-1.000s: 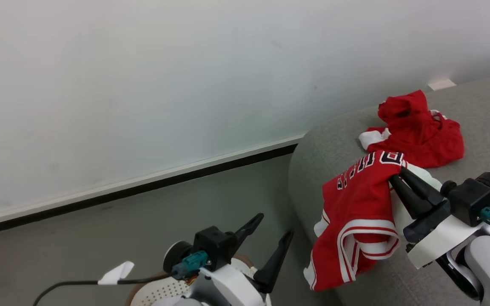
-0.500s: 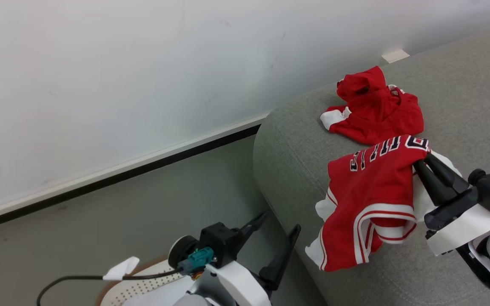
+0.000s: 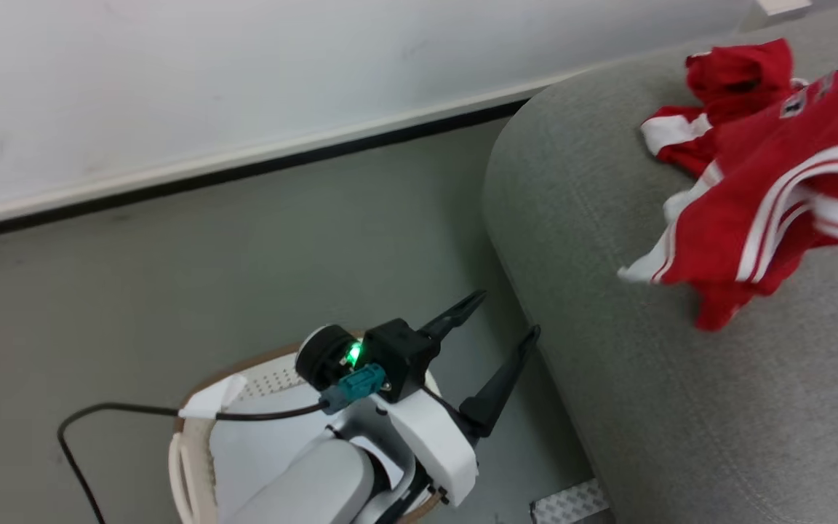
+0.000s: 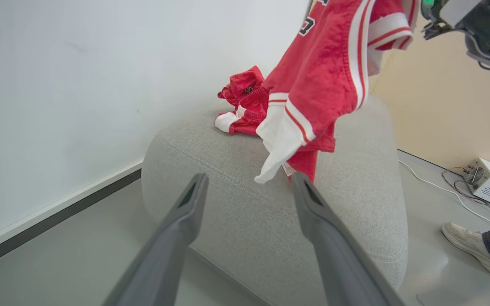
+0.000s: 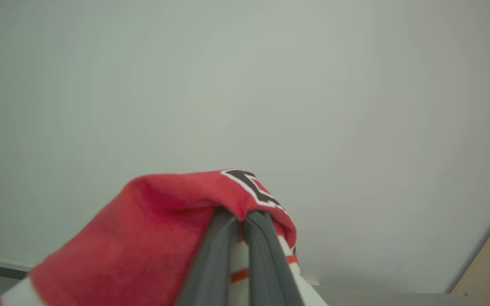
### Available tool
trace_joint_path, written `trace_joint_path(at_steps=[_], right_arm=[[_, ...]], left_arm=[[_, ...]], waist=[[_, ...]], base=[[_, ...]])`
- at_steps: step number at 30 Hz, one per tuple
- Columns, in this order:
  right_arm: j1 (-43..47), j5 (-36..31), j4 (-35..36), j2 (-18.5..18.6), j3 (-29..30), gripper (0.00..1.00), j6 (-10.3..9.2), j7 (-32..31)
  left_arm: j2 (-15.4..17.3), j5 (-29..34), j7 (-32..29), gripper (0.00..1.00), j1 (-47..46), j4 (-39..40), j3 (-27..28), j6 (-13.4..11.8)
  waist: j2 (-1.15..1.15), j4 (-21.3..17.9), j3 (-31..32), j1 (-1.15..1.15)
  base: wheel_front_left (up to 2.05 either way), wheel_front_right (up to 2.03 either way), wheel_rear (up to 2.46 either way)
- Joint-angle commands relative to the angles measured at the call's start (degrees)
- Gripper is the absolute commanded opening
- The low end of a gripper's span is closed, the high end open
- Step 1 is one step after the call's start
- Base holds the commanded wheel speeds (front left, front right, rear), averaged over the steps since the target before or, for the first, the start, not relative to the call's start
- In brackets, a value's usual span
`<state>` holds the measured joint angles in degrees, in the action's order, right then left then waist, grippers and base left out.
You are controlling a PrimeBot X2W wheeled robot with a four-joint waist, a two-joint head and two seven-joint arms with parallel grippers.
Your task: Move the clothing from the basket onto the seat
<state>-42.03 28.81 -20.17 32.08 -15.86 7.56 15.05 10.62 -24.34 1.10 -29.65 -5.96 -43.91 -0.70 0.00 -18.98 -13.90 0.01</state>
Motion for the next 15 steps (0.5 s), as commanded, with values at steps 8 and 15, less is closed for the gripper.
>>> trace_joint_path(at_steps=[8, 15], right_arm=[[-13.41, -0.28, -8.06, 7.13, 8.35, 0.00, -0.15, -1.30], [-20.92, -2.31, -17.00, 10.87, 17.80, 0.00, -0.15, -2.26]], left_arm=[[0.48, 1.84, 1.00, 1.00, -4.60, 0.85, 1.07, -0.23], [0.94, 2.80, 1.13, 1.00, -6.17, 2.00, 1.06, -0.53]], waist=[[0.00, 10.02, -13.32, -0.01], [0.00, 12.98, -19.21, -0.01]], base=[[0.00, 0.00, 0.00], [0.00, 0.00, 0.00]])
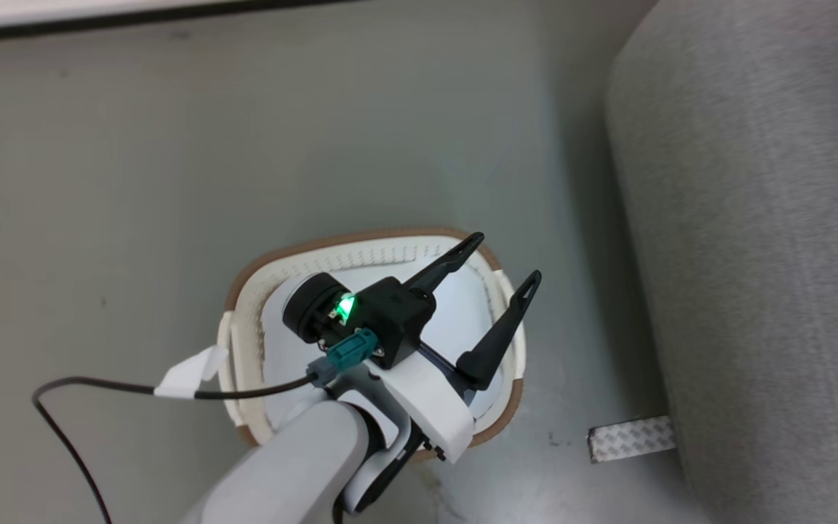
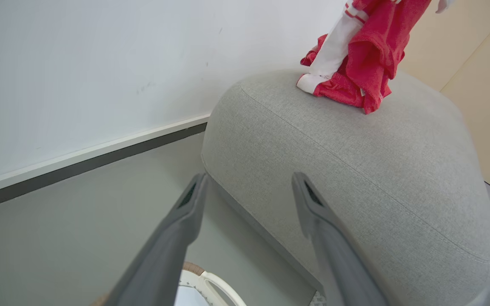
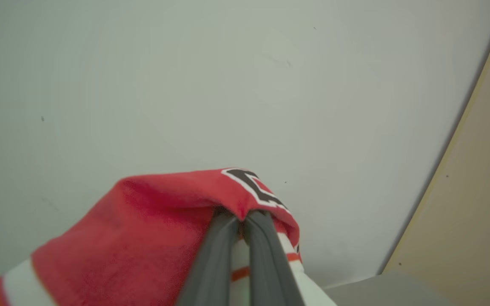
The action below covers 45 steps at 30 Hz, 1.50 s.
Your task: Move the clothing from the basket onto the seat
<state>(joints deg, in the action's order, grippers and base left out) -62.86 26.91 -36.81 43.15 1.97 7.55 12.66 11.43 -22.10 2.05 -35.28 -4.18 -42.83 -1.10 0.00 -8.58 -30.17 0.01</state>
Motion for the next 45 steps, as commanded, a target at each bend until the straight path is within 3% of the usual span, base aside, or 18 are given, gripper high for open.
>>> trace_joint_path(at_steps=[1, 12, 13, 15, 16, 17, 18, 28, 35, 45], right_arm=[[-0.22, -0.98, -2.19, -0.14, 1.02, 0.00, -0.13, 0.26], [3.33, -5.59, -23.43, -8.57, 12.50, 0.00, -0.14, 2.46], [3.59, -6.37, -24.56, -9.59, 13.10, 0.07, -0.13, 2.47], [4.02, -7.81, -25.73, -10.50, 14.67, 0.43, -0.13, 2.54], [4.40, -8.21, -25.88, -11.28, 15.42, 0.73, -0.13, 2.56], [4.84, -8.87, -25.80, -11.81, 15.98, 0.96, -0.14, 2.56], [5.47, -9.47, -25.39, -12.14, 16.46, 1.00, -0.14, 2.54], [14.55, -16.30, -18.22, -16.93, 16.36, 1.00, -0.13, 2.55], [23.37, -19.33, -6.38, -20.86, 15.36, 1.00, -0.14, 2.55], [39.56, -21.59, 10.52, -29.69, 11.48, 1.00, -0.13, 2.56]], left_arm=[[0.10, 0.76, 0.26, 1.00, -0.73, 0.34, -0.05, -0.20], [0.06, 1.46, 0.69, 1.00, -0.55, 0.34, -0.38, -1.76], [0.17, 1.31, 0.80, 1.00, -0.28, 0.26, -0.26, -1.88], [0.36, 0.81, 0.93, 1.00, 0.41, 0.08, -0.02, -2.34], [0.47, 0.62, 1.07, 1.00, 0.70, -0.06, 0.10, -2.45], [0.49, 0.45, 1.17, 1.00, 0.86, -0.13, 0.20, -2.63], [0.49, 0.28, 1.21, 1.00, 1.09, -0.17, 0.26, -2.83], [0.21, -3.00, 4.93, 1.00, 4.25, -2.12, 2.87, -4.05], [1.19, -4.97, 8.86, 1.00, 8.03, -4.99, 5.25, -5.47], [3.03, -6.85, 13.03, 1.00, 18.02, -10.09, 12.78, -9.59]], waist=[[0.00, 2.89, -3.52, -0.01], [0.00, 2.84, -5.57, -0.01], [0.00, 2.57, -5.34, -0.01], [0.00, 2.04, -4.74, -0.01], [0.00, 1.77, -4.36, -0.01], [0.00, 1.53, -3.97, -0.01], [0.00, 1.27, -3.53, -0.01], [0.00, -0.96, 4.14, -0.01], [0.00, -1.08, 11.09, -0.01], [0.00, 2.36, 23.62, -0.01]], base=[[0.00, 0.00, 0.00], [0.00, 0.00, 0.00], [0.00, 0.00, 0.00], [0.00, 0.00, 0.00], [0.00, 0.00, 0.00], [0.00, 0.00, 0.00], [0.00, 0.00, 0.00], [0.00, 0.00, 0.00], [0.00, 0.00, 0.00], [0.00, 0.00, 0.00]])
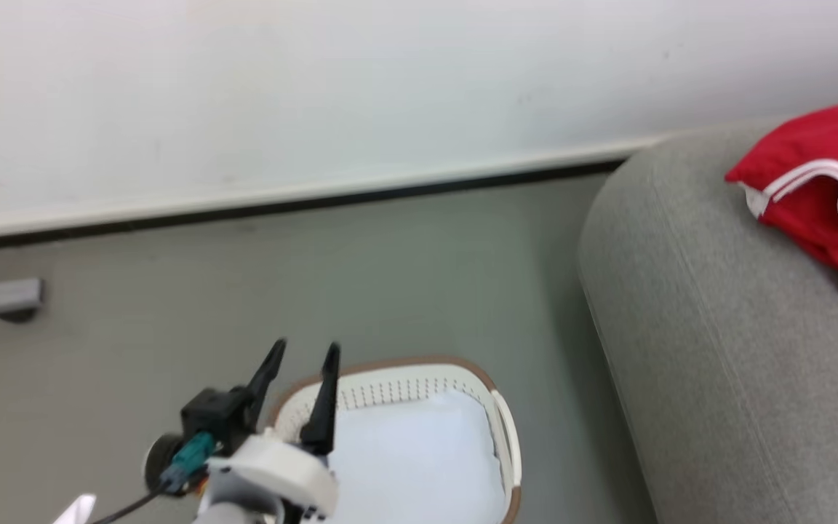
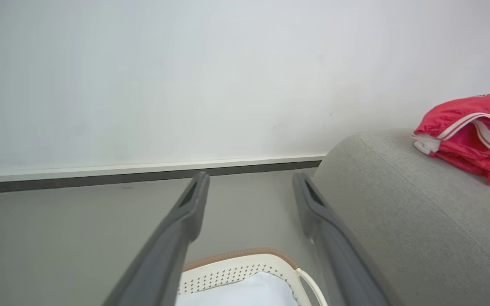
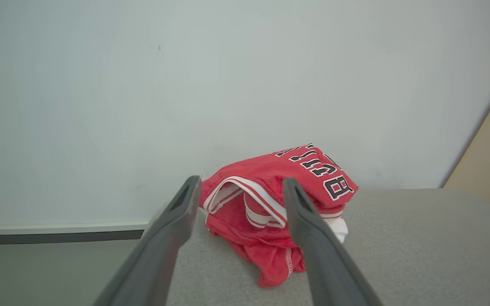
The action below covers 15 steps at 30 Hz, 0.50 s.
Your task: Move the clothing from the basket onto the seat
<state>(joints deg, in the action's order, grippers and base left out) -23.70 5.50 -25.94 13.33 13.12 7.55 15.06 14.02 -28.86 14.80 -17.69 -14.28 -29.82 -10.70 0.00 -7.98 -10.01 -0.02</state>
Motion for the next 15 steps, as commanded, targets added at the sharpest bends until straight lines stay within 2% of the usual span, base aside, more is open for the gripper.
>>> trace_joint_path(at_steps=[1, 8, 15], right_arm=[[2.08, -0.71, 0.64, -0.34, -0.46, 1.00, -0.13, 0.16], [13.15, -1.77, 5.36, -5.11, -4.13, 1.00, -0.13, 0.17], [20.65, -1.41, 8.30, -9.07, -6.97, 1.00, -0.14, 0.17]], left_arm=[[0.64, 0.07, 0.37, 1.00, 1.62, -0.18, 0.60, -0.45], [-0.09, 3.21, 0.33, 1.00, 9.28, 1.39, 7.08, -0.63], [-2.98, 6.98, 0.35, 1.00, 15.63, 2.89, 13.47, 1.34]], waist=[[0.00, 2.18, 4.49, 0.02], [0.00, 5.87, 10.29, 0.02], [0.00, 8.41, 12.51, 0.02]], base=[[0.00, 0.00, 0.00], [0.00, 0.00, 0.00], [0.00, 0.00, 0.00]])
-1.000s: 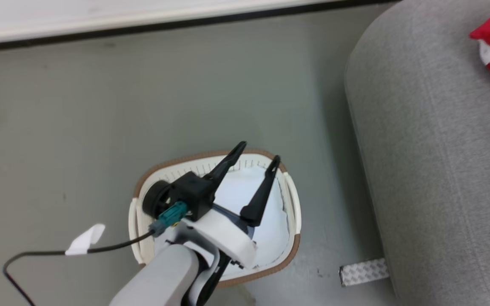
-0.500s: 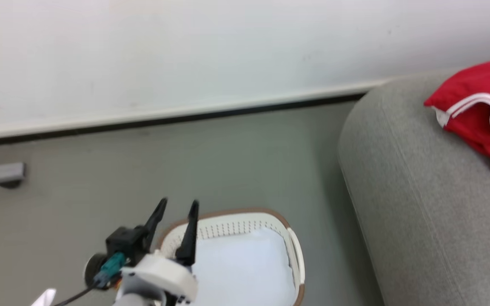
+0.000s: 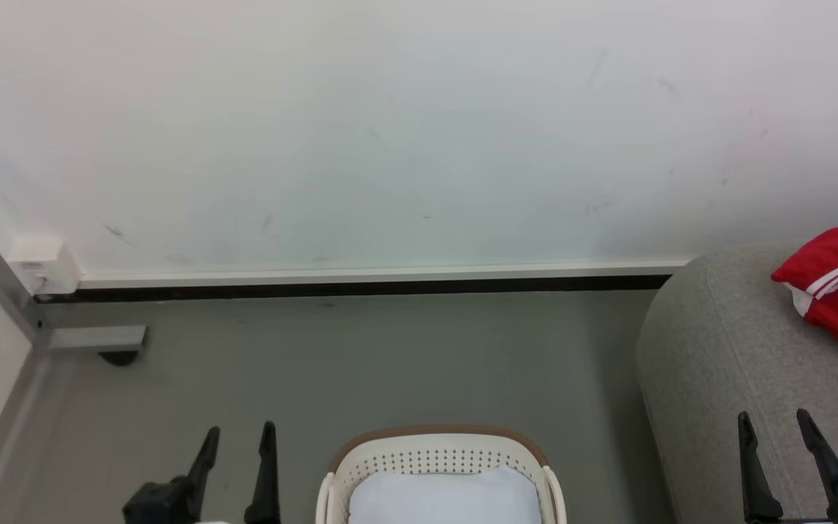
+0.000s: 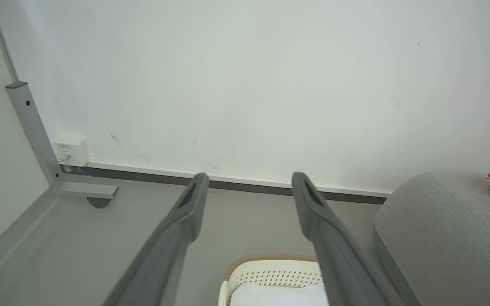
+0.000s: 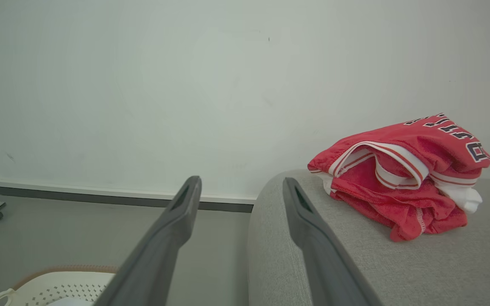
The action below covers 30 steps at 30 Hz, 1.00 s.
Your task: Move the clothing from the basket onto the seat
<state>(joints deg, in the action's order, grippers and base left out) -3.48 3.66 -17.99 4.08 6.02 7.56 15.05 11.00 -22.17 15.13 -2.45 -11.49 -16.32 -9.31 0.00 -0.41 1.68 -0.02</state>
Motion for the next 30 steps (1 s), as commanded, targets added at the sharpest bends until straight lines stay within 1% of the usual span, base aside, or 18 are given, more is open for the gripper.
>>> trace_joint_path(at_steps=[1, 8, 13, 15, 23, 30], right_arm=[[1.24, 0.80, 0.56, -0.10, 0.06, 1.00, -0.15, 0.18], [5.22, 1.35, 1.00, -1.20, -1.43, 1.00, -0.15, 0.18], [6.15, 3.34, 0.66, -1.16, -2.43, 1.00, -0.15, 0.18], [6.29, 3.92, 0.43, -1.17, -2.73, 1.00, -0.15, 0.18], [6.42, 4.23, -0.30, -1.17, -2.70, 1.00, -0.15, 0.18], [6.06, 4.20, -0.51, -1.19, -2.67, 1.00, -0.16, 0.18]], left_arm=[[-0.50, 0.78, 0.02, 1.00, 1.19, 0.02, 0.75, 0.47], [-3.02, 4.51, 0.02, 1.00, 5.53, -0.52, 4.83, 3.46], [-4.22, 5.94, 0.02, 1.00, 6.23, -1.47, 5.83, 7.09], [-4.54, 6.44, 0.02, 1.00, 6.07, -2.01, 6.27, 8.09], [-6.11, 8.05, 0.02, 1.00, 5.39, -3.41, 7.89, 10.46], [-7.10, 9.38, 0.02, 1.00, 5.05, -4.08, 8.95, 11.70]], waist=[[0.00, 1.19, 1.20, 0.02], [0.00, 2.45, 3.34, 0.02], [0.00, 2.70, 3.49, 0.02], [0.00, 2.61, 3.45, 0.02], [0.00, 1.95, 3.23, 0.02], [0.00, 1.59, 2.99, 0.02]], base=[[0.00, 0.00, 0.00], [0.00, 0.00, 0.00], [0.00, 0.00, 0.00], [0.00, 0.00, 0.00], [0.00, 0.00, 0.00], [0.00, 0.00, 0.00]])
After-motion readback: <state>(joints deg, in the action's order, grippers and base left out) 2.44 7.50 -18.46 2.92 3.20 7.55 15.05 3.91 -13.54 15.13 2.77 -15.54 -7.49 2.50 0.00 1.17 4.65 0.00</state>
